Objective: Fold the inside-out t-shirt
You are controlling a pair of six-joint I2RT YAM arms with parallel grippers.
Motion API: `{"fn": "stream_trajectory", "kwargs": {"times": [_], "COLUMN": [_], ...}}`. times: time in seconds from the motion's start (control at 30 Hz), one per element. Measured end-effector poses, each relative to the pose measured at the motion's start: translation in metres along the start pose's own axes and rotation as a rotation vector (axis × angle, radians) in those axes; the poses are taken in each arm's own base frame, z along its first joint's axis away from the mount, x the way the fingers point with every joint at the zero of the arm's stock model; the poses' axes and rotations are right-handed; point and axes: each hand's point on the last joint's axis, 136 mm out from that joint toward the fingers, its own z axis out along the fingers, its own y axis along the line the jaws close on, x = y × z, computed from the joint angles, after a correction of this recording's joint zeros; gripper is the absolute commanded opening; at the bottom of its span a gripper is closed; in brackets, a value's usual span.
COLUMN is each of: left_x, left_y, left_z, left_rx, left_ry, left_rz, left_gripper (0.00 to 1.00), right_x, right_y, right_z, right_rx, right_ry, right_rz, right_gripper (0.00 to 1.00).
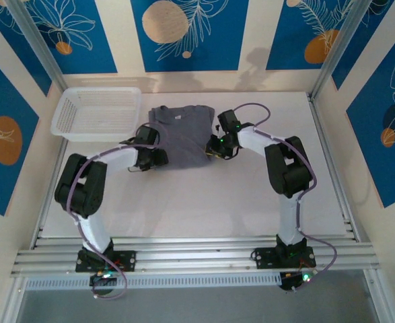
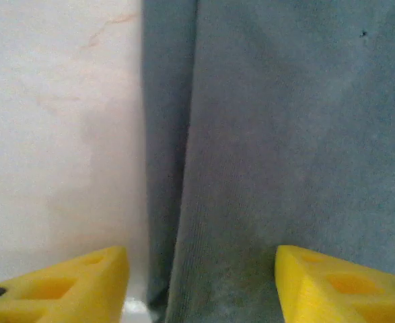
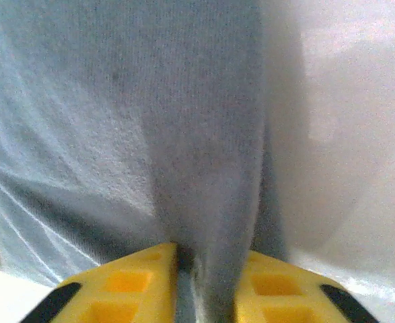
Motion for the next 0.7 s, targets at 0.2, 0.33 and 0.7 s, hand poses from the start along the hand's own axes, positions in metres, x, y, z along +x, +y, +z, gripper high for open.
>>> {"fn": "stream_trajectory", "kwargs": {"times": [0.2, 0.33, 0.7], "left_x": [-0.005, 0.011, 0.142], "left_y": [-0.006, -0.011, -0.031], "left_z": [0.009, 0.003, -0.050], "left_rx": [0.031, 0.080, 0.208], "left_ry": [0.007, 0.029, 0.184], "left_rz": [-0.044, -0.039, 0.062], "left_gripper": [0.00, 0.00, 0.39], "right_x": [0.004, 0.027, 0.148], "right_y": [-0.005, -0.022, -0.065], "right_z": [-0.003, -0.031, -0.086], "right_rx": [-0.007, -0.008, 0.010], "right_ry": [-0.006, -0.034, -0.005], "right_rz": [0.028, 0.061, 0.127], "right_gripper": [0.00, 0.00, 0.50]}}
